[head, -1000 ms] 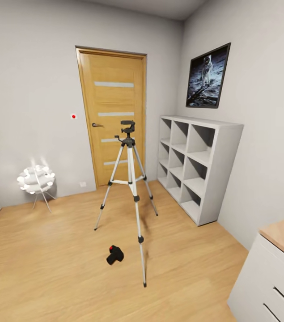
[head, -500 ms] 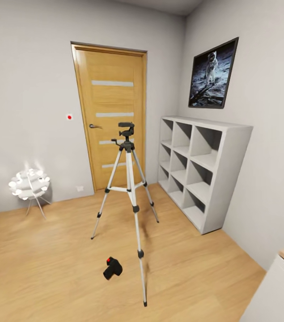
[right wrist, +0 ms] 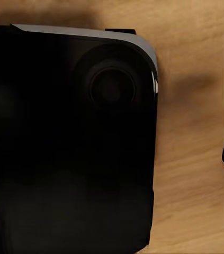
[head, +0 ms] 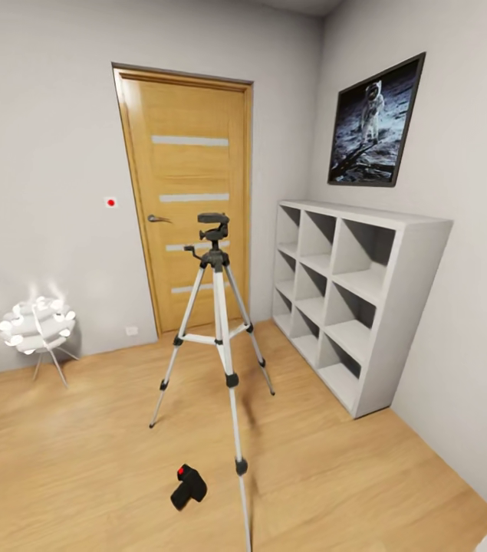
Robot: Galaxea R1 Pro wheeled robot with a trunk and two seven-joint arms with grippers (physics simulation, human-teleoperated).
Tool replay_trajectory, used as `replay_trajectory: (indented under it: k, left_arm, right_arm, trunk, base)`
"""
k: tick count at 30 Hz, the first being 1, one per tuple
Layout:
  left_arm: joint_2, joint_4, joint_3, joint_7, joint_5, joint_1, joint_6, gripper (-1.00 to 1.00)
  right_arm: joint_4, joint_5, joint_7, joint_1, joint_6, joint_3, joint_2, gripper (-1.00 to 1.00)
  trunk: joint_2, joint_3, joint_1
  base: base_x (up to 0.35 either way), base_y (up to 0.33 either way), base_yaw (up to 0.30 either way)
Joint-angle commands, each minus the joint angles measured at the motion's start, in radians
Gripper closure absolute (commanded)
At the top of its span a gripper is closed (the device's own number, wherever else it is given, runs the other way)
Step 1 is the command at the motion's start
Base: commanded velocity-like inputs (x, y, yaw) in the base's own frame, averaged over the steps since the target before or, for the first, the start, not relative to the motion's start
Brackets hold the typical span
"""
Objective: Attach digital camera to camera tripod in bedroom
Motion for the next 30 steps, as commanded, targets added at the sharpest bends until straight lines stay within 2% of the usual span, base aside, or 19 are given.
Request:
replay_trajectory:
  k: [1,12,24,30]
  left_arm:
    - [0.0,-0.001,0.0,0.0,0.003,0.0,-0.002,-1.0]
    - [-0.001,-0.001,0.0,0.0,0.003,0.0,-0.007,-1.0]
    - [-0.001,-0.001,0.0,0.0,0.003,0.0,-0.008,-1.0]
    - [-0.001,-0.001,0.0,0.0,0.003,0.0,-0.008,-1.0]
  right_arm:
    - [-0.001,0.005,0.0,0.0,-0.003,-0.004,0.0,-1.0]
    - [-0.001,-0.002,-0.001,0.0,-0.003,-0.009,0.002,-1.0]
    - [-0.001,0.002,0.0,0.0,-0.002,-0.005,0.001,-1.0]
    - [-0.001,0.003,0.0,0.0,-0.002,-0.005,0.002,-1.0]
  trunk:
    - [0.0,-0.001,0.001]
    - [0.0,-0.001,0.001]
    - [0.0,-0.001,0.001]
    - [0.0,-0.001,0.001]
  base:
    - [0.322,0.0,0.0]
    - [0.262,0.0,0.0]
    - [0.038,0.0,0.0]
    - [0.214,0.0,0.0]
